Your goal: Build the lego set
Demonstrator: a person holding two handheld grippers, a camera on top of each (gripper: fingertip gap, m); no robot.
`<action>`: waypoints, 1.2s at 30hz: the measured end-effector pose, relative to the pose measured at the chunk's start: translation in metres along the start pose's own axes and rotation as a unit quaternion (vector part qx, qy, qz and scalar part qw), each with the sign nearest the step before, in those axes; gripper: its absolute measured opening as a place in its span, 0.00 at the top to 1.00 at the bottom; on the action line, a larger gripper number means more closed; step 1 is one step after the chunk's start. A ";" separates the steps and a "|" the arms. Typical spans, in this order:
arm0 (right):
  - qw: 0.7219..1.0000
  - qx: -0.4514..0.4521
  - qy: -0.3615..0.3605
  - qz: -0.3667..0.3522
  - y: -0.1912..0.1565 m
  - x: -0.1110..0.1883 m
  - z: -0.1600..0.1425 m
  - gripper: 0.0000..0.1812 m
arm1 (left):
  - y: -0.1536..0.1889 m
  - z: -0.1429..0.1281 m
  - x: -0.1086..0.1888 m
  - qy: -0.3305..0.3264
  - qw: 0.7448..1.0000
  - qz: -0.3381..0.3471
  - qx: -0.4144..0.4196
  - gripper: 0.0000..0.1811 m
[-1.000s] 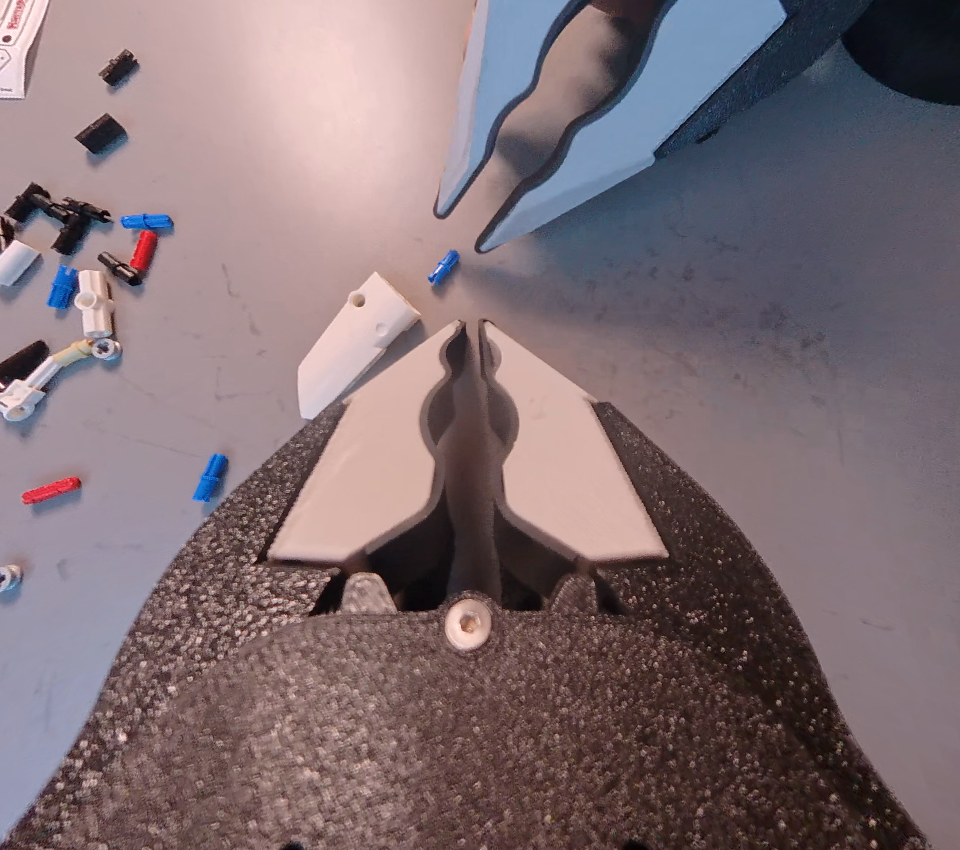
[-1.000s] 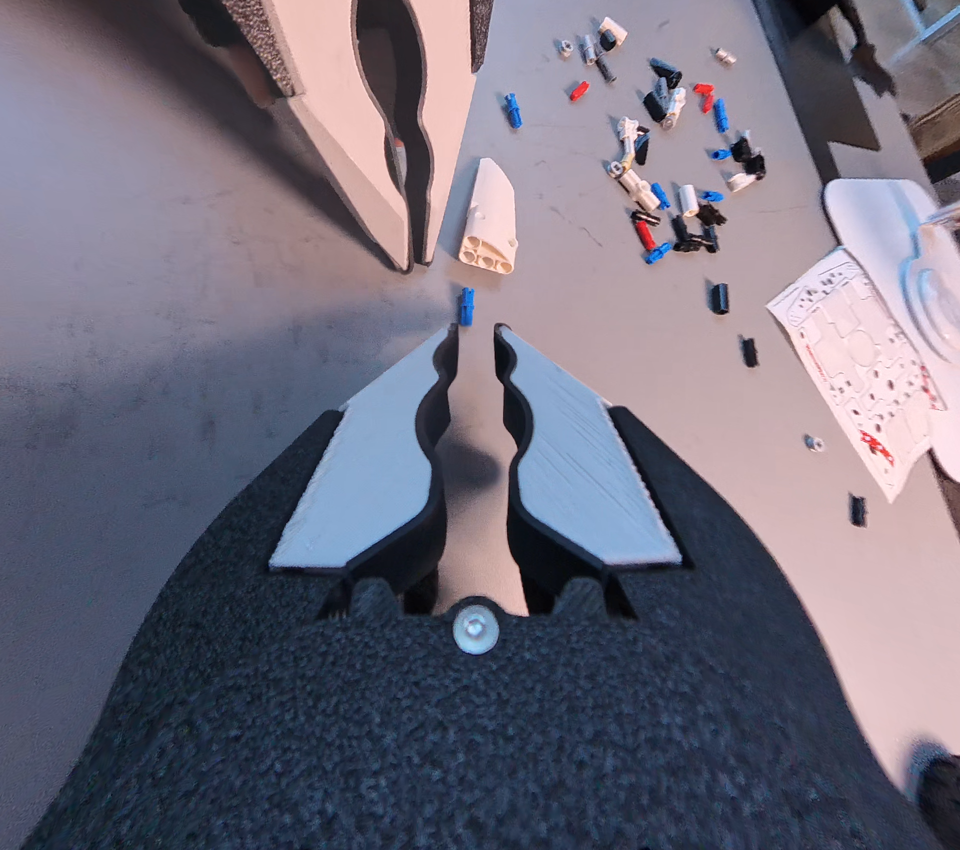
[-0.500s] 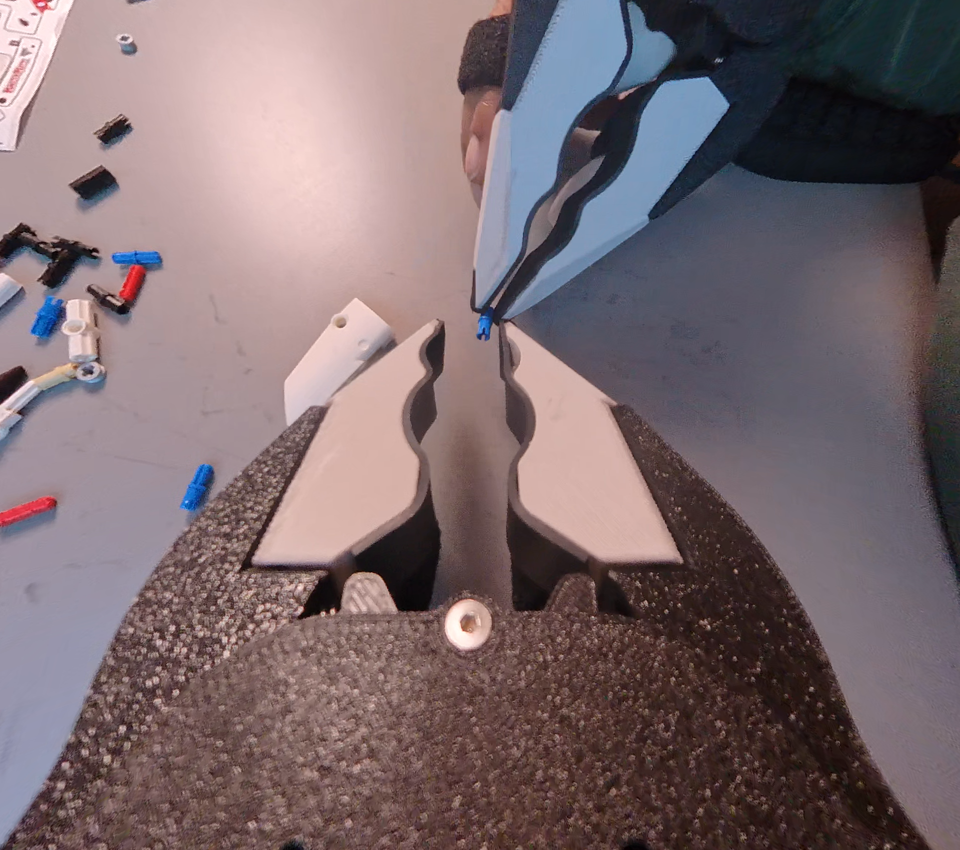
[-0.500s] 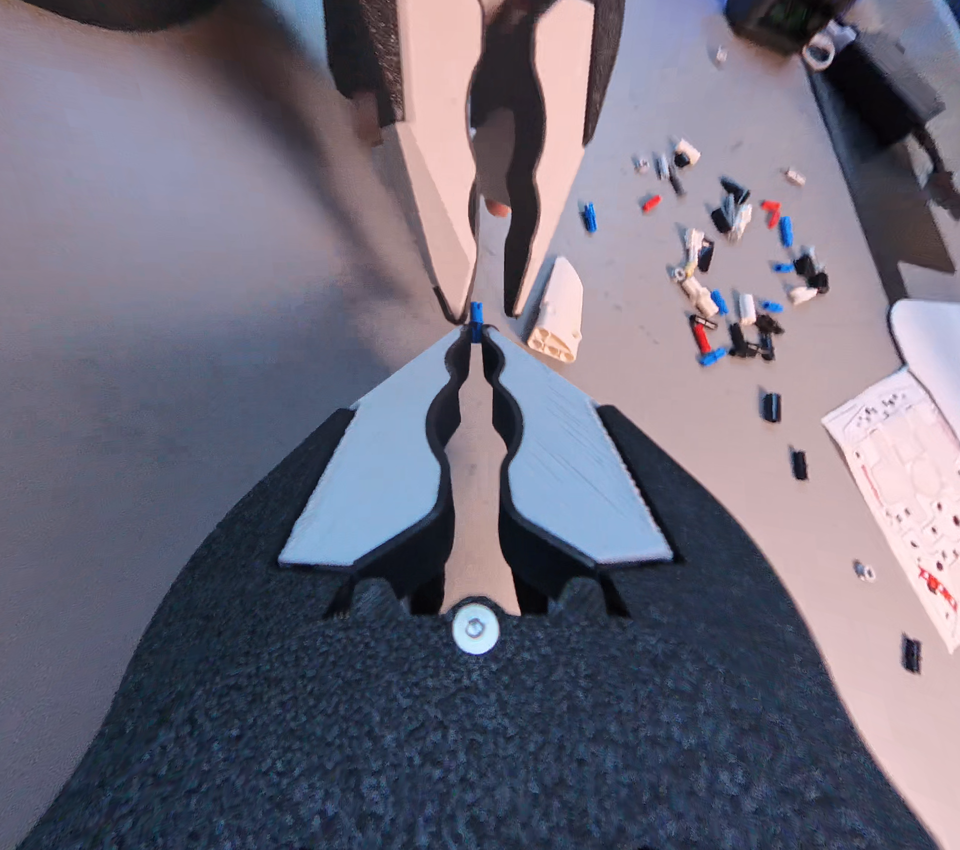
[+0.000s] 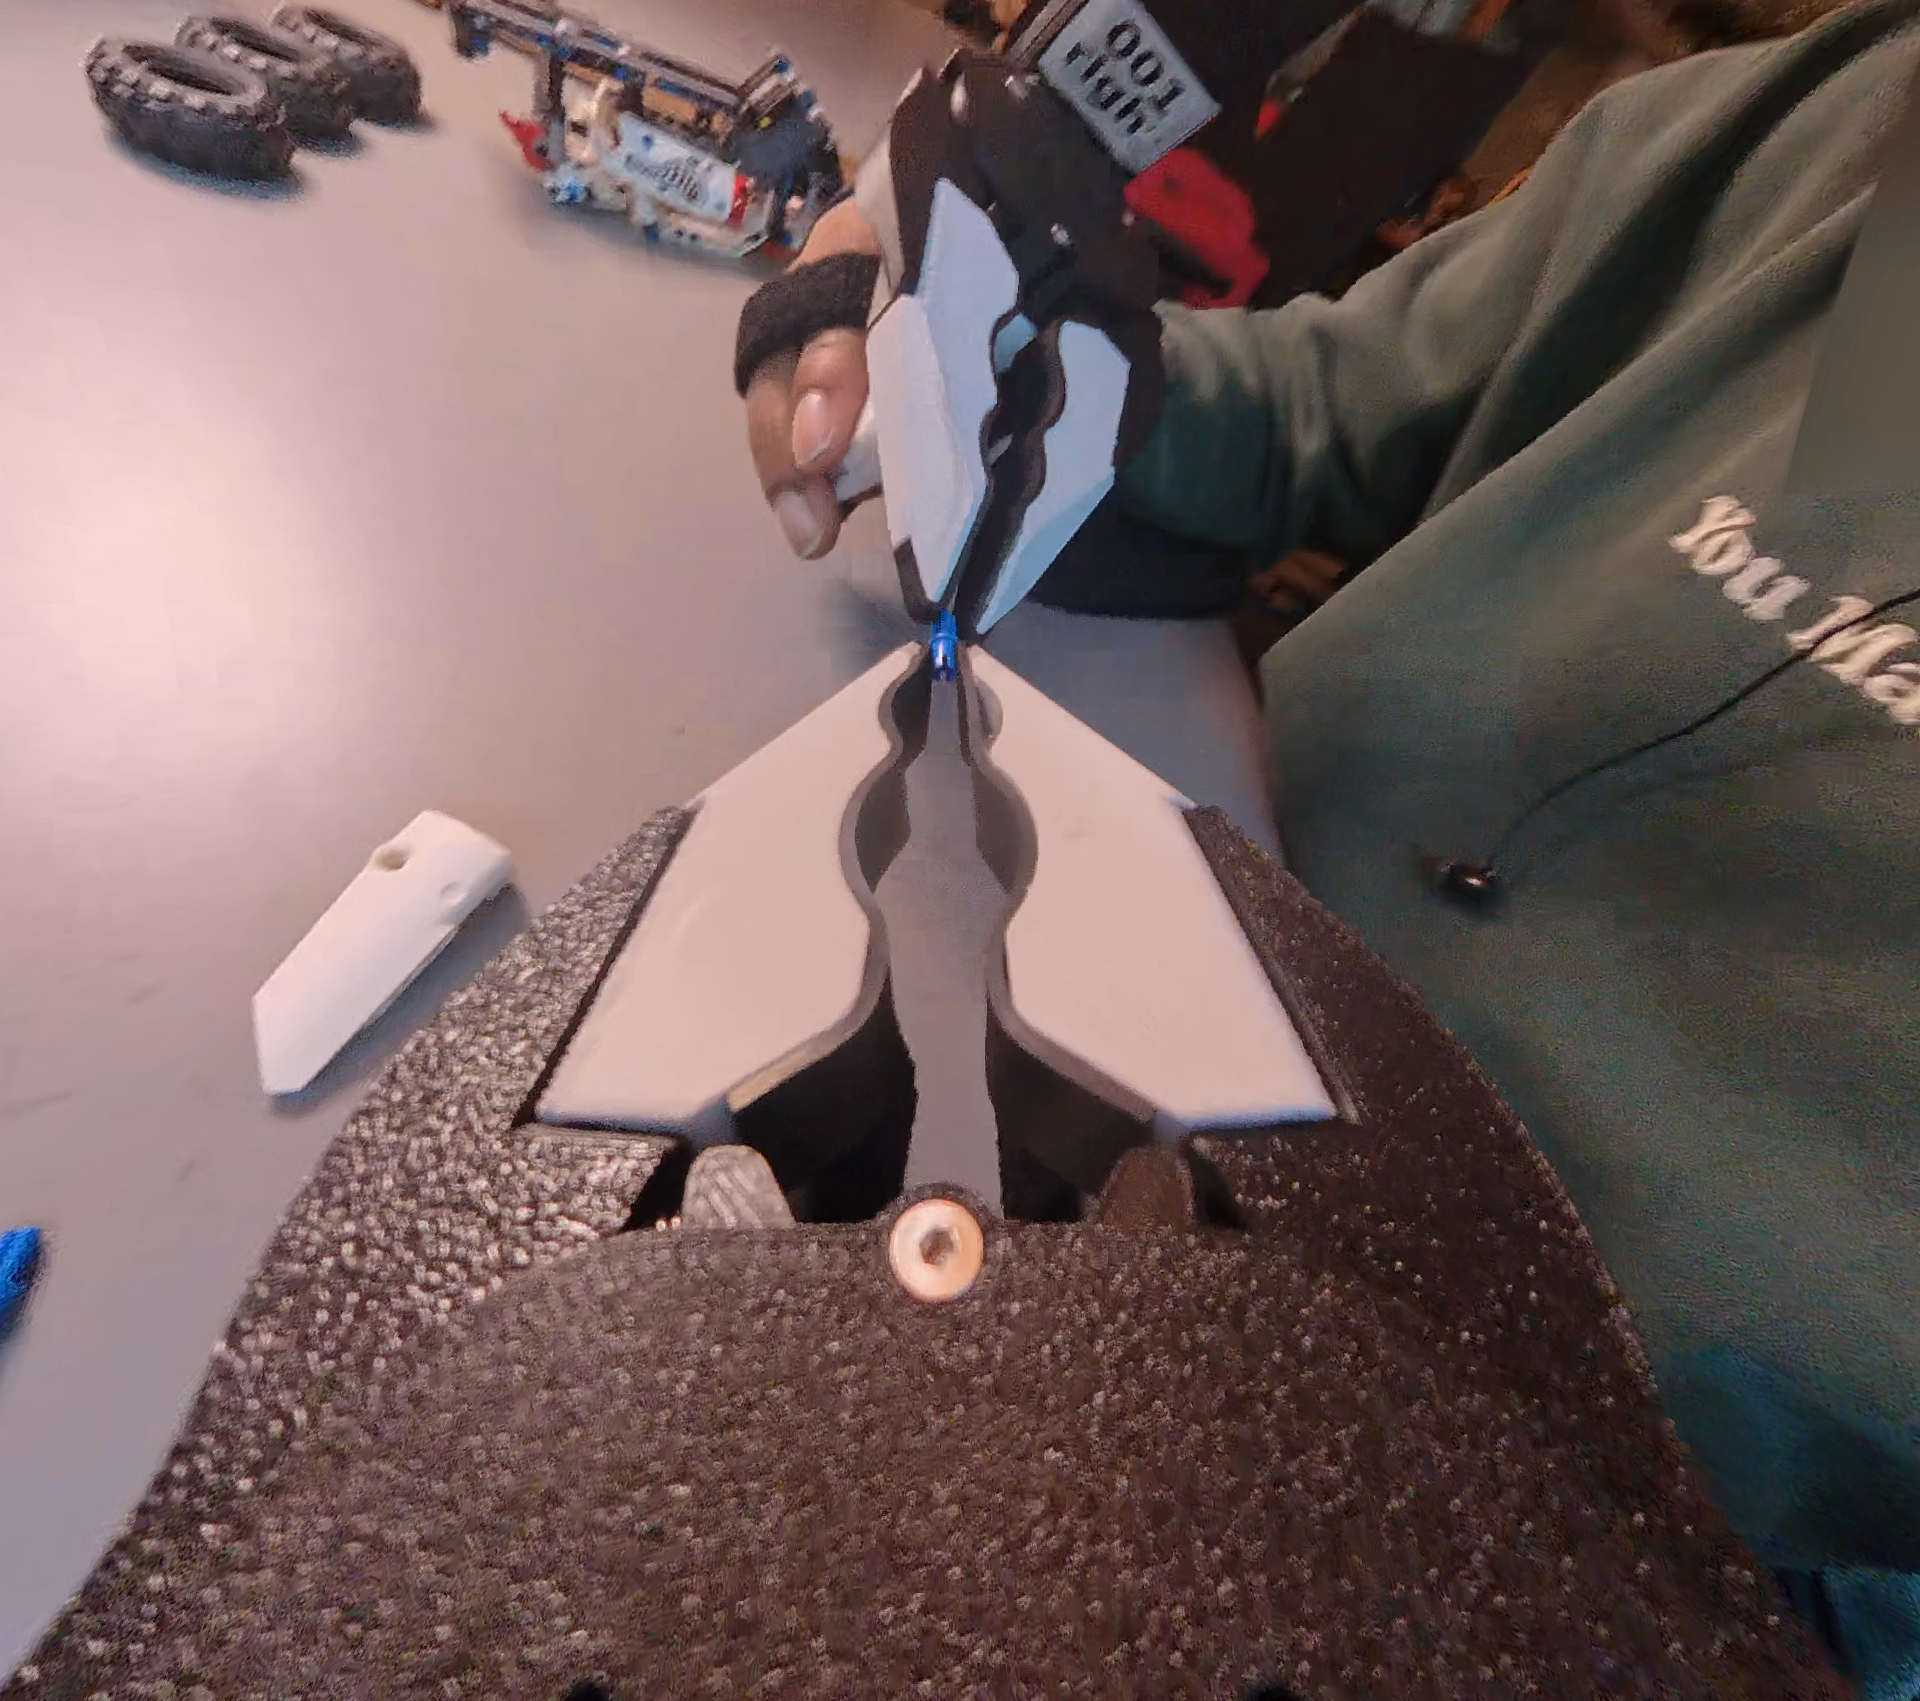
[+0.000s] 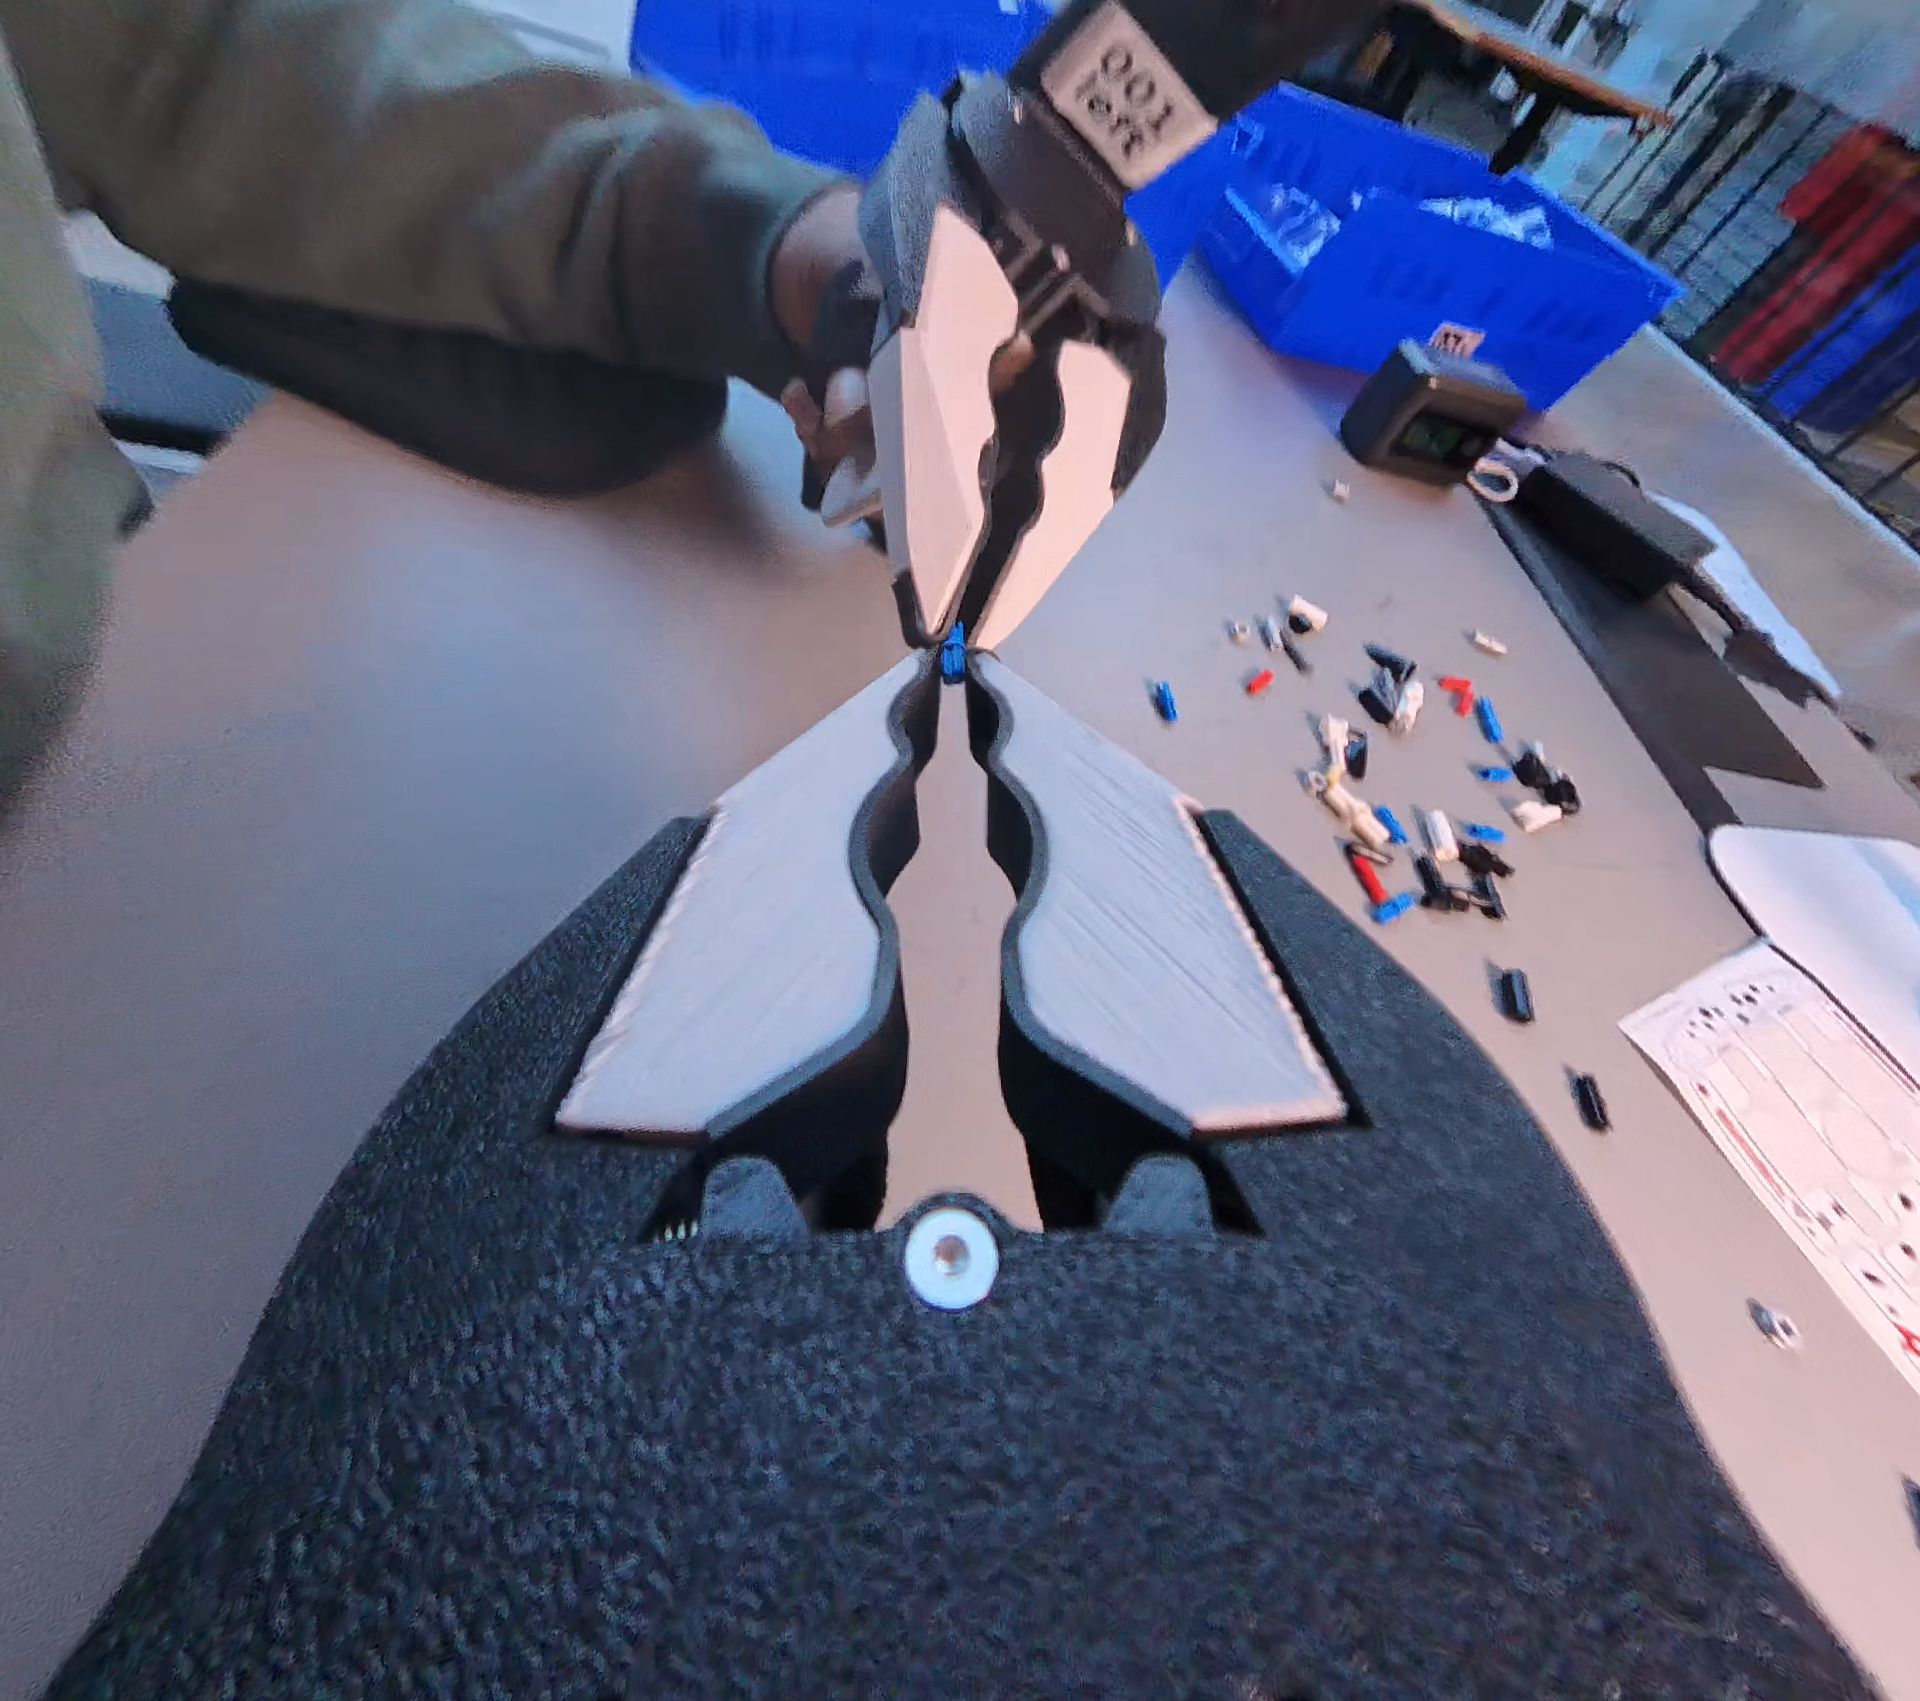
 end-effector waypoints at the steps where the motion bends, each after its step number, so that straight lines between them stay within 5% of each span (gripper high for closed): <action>1: 1.000 -0.004 0.018 0.007 -0.002 0.003 0.009 0.98 | 0.007 0.005 0.001 0.015 1.000 -0.022 0.000 0.98; 13: 0.999 0.019 0.048 0.015 -0.013 0.009 0.028 0.98 | 0.026 0.013 0.000 0.043 0.996 -0.075 -0.010 0.98; 21: 1.000 -0.010 0.021 0.005 -0.003 0.009 0.016 0.98 | 0.005 0.011 0.002 0.025 0.998 0.013 -0.050 0.94; 26: 0.999 -0.029 -0.013 -0.030 0.021 0.020 -0.006 0.98 | -0.077 -0.020 0.031 -0.124 0.956 0.234 -0.125 0.82; 36: 0.997 -0.052 -0.037 -0.041 0.032 0.027 -0.028 0.98 | -0.111 -0.053 0.014 -0.281 0.929 0.189 -0.151 0.84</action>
Point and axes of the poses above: each gripper's, where its closed fingertips meet, x back along the fingers, z out of its top, y = z × x across the jaws, the point moved 1 cm from there along x, back along the fingers, and after that the axes turned 1 degree about -y, right-handed, at the moved point
